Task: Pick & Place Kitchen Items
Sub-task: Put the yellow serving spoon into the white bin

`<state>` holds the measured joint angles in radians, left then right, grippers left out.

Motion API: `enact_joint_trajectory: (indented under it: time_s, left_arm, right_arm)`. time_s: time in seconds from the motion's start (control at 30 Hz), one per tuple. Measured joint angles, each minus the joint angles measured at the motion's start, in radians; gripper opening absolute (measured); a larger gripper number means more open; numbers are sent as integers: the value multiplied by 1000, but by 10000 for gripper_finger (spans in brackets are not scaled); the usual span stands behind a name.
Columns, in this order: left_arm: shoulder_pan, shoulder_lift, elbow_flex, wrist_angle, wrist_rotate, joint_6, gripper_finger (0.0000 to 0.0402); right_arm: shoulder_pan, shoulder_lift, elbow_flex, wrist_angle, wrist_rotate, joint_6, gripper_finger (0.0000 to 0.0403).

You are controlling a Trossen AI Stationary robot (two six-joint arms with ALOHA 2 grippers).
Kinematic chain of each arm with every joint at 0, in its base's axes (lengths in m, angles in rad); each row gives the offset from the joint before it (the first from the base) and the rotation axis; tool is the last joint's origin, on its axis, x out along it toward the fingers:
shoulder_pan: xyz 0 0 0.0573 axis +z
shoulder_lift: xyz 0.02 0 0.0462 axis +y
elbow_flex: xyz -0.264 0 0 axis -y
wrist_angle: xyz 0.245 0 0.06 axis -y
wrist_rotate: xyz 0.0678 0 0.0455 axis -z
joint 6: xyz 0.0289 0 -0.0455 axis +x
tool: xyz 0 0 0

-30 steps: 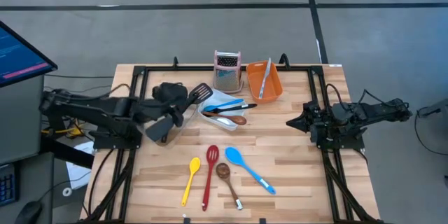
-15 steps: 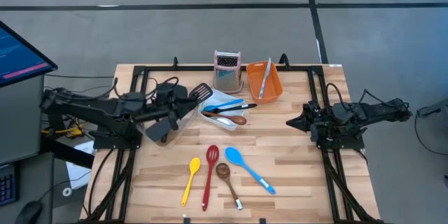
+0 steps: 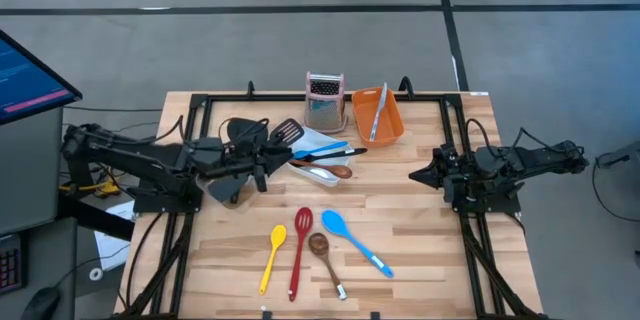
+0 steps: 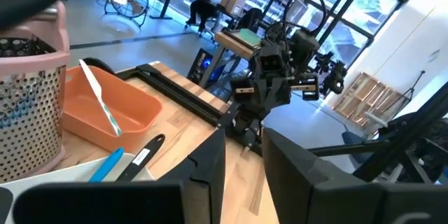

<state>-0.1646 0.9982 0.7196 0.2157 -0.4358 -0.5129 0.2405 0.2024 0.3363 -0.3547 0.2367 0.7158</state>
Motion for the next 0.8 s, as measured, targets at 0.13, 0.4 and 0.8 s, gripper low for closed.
enact_joint_trajectory:
  time_s: [0.13, 0.4, 0.8]
  left_arm:
    - [0, 0, -1, 9, 0, -19, 81]
    - [-25, 4, -1, 14, 17, -53, 65]
    - [-126, 99, -1, 26, -8, -177, 3]
  right_arm:
    - [0, 0, 0, -3, 0, -4, 0]
    - [0, 0, 0, -4, 0, -15, 0]
    - [-2, 0, 0, -41, 0, -16, 0]
